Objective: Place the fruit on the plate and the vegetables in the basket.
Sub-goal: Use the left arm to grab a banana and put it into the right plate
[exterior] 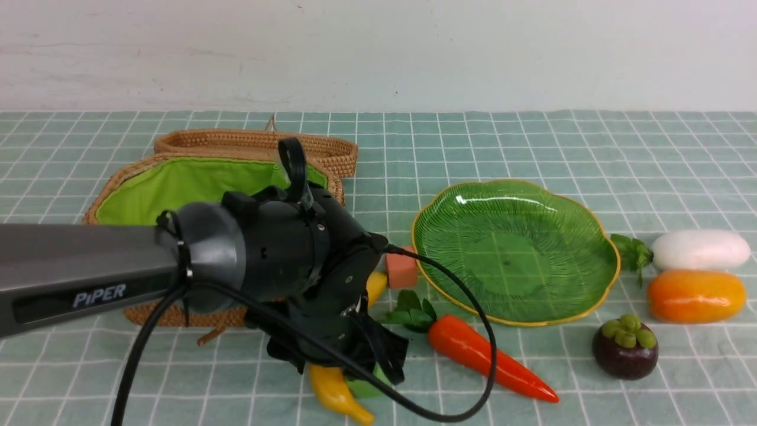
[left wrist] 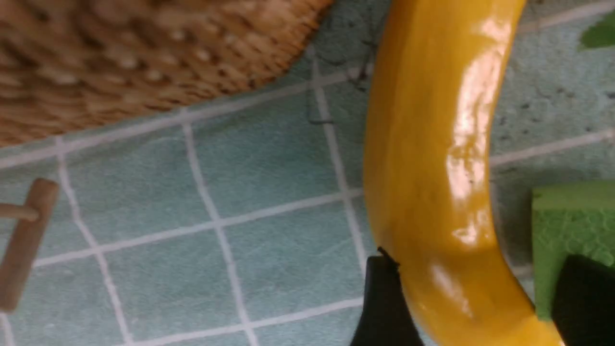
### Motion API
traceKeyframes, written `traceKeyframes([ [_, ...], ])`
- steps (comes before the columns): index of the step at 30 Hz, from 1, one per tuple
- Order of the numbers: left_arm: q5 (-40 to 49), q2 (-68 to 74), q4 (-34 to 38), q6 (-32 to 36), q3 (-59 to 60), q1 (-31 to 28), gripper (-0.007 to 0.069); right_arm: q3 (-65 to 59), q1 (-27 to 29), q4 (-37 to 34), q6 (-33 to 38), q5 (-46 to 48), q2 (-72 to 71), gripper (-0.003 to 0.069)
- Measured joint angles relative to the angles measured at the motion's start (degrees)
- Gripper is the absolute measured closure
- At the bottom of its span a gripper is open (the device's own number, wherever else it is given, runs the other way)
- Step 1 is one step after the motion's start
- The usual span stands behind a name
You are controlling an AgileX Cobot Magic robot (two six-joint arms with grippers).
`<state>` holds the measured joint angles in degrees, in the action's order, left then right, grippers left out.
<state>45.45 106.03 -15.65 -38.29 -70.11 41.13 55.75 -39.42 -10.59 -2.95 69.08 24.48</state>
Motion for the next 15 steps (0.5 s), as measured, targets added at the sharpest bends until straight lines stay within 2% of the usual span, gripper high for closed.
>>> traceKeyframes([
  [4, -0.28, 0.19, 0.06, -0.60, 0.00, -0.07, 0.0176, 0.00, 0.00, -0.32, 1.17, 0.00, 0.00, 0.0487],
  [9, -3.06, 0.19, 5.69, 1.16, -0.04, -0.11, 0.0171, 0.00, 0.00, -0.49, 1.90, 0.00, 0.00, 0.0485],
  [15, -2.59, 0.13, 6.60, 2.10, -0.04, -0.20, 0.0150, 0.00, 0.00, -1.17, 2.59, 0.00, 0.00, 0.0483],
])
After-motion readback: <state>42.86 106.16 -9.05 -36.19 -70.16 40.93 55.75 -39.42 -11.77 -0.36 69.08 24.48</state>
